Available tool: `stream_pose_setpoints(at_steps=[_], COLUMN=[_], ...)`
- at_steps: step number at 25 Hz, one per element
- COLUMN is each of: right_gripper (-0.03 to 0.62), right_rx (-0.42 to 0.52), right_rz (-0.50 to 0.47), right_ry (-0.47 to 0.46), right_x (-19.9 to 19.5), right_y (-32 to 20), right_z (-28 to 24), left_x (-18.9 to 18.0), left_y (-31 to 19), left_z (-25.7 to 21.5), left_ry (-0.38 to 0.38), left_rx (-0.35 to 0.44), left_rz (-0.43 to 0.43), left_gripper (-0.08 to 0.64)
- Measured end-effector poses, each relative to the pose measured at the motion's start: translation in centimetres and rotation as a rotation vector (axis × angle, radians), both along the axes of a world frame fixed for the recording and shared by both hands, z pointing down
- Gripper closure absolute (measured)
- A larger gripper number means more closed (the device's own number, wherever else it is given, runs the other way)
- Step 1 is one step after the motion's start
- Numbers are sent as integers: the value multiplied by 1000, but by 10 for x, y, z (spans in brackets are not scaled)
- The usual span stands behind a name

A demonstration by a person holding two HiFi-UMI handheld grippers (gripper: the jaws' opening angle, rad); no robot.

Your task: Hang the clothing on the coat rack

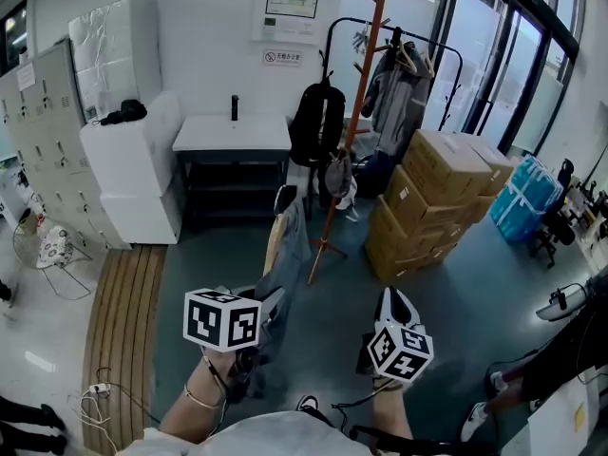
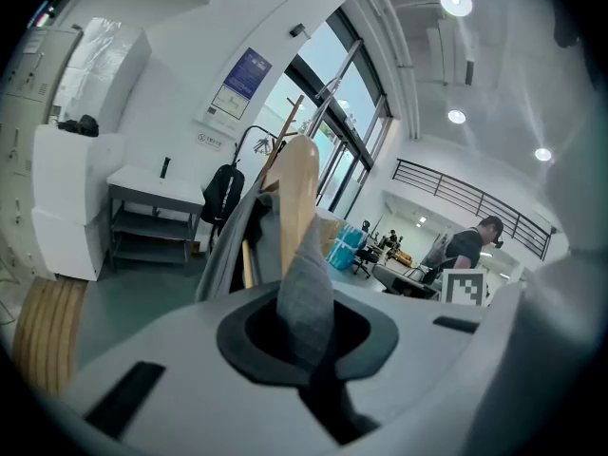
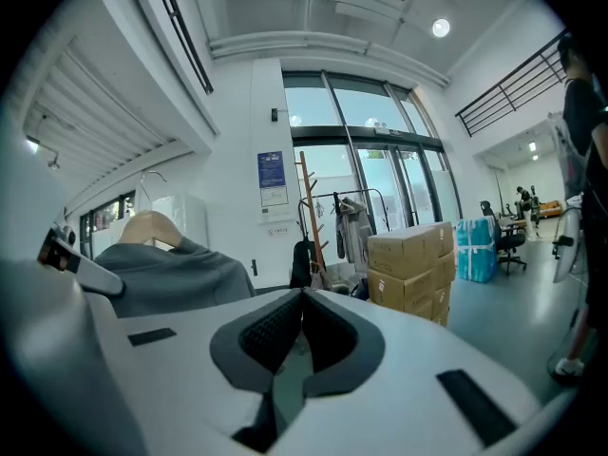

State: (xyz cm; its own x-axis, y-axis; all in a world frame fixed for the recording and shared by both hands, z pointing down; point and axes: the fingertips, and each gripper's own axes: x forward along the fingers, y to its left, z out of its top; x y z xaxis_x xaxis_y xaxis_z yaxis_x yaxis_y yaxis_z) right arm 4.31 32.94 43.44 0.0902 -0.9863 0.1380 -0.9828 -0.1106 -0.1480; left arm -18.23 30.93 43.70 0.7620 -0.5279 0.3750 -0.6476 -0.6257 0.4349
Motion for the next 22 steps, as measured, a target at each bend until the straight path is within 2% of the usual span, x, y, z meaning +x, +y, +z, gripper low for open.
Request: stream_pose_setpoints(at_steps=[12,18,22], right_gripper=[569,569,569], right_rx=[-63,-52,-43], right_rz=[-10,-16,-13], right_ry=[4,-9,-19], right_x=[10,24,47], right_y=[-52,-99,-132], right_z=[27,26,25], left_x=[0,9,25], left_y=[-39,-83,-118], left_z=[11,12,8], left_ry=[58,41,24], left_rx=[-32,-22,-8], left_rz=[-39,-57,-67], left_gripper=[532,532,532])
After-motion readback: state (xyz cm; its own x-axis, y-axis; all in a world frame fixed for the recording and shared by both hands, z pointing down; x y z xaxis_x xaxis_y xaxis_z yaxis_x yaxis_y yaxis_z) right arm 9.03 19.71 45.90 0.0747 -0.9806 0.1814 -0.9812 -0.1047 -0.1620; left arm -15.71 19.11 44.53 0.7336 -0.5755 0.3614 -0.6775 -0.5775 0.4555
